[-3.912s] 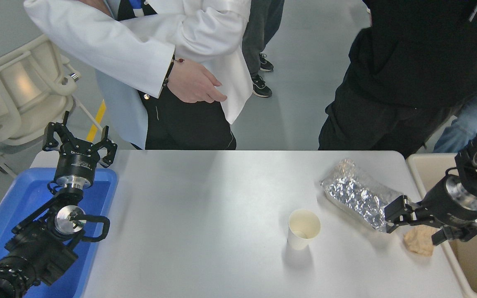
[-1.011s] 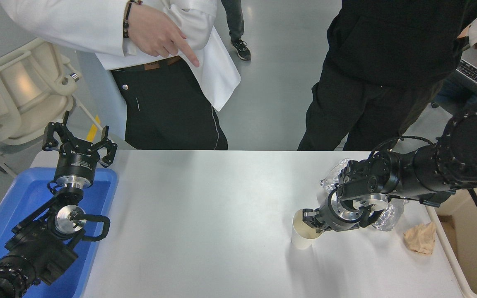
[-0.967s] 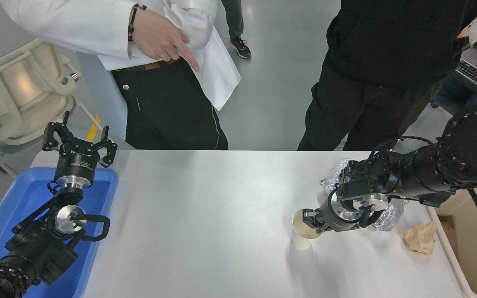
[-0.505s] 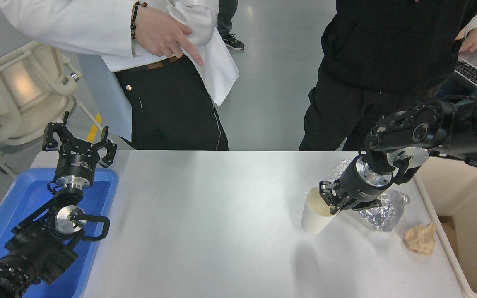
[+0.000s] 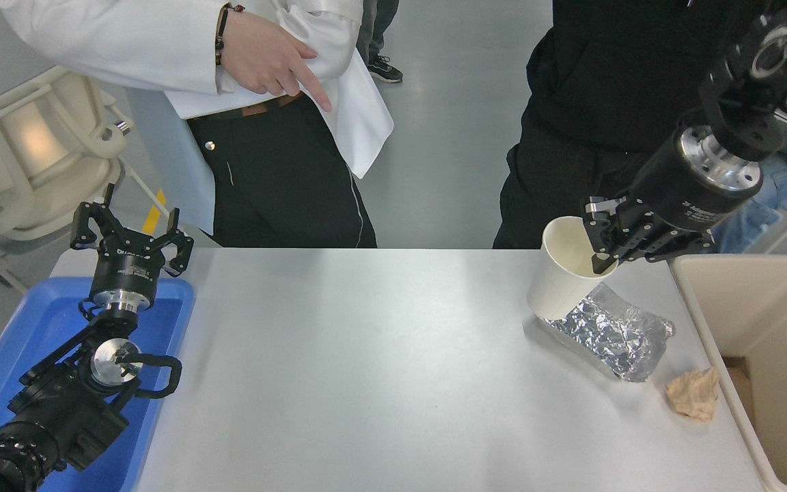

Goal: Pick up paper cup place in dustbin

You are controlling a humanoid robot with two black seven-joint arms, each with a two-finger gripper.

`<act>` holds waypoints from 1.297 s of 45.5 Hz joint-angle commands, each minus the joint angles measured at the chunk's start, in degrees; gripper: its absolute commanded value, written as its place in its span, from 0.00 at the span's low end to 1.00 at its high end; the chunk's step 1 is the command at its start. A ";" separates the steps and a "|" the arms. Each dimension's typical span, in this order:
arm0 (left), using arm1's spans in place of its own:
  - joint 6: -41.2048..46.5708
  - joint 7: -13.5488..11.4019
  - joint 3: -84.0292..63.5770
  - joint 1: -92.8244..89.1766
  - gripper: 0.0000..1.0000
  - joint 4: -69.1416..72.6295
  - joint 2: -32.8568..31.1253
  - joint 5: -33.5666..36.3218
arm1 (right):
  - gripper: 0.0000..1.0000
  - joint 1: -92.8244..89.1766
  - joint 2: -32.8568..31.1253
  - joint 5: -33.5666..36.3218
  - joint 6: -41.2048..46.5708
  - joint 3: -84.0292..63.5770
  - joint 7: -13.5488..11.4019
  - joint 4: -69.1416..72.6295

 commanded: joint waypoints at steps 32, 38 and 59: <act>0.00 0.00 0.01 0.00 0.99 -0.07 0.00 0.01 | 0.00 -4.38 -26.02 -15.56 -1.76 -22.12 -0.08 -6.72; 0.00 0.00 0.01 0.00 0.99 0.02 0.00 0.01 | 0.00 -9.22 -29.97 -18.02 -6.86 -22.12 -0.08 -7.78; 0.00 0.00 -0.08 0.00 0.99 -0.07 0.00 0.01 | 0.00 -53.24 -31.74 -17.23 -37.36 1.25 0.00 -22.80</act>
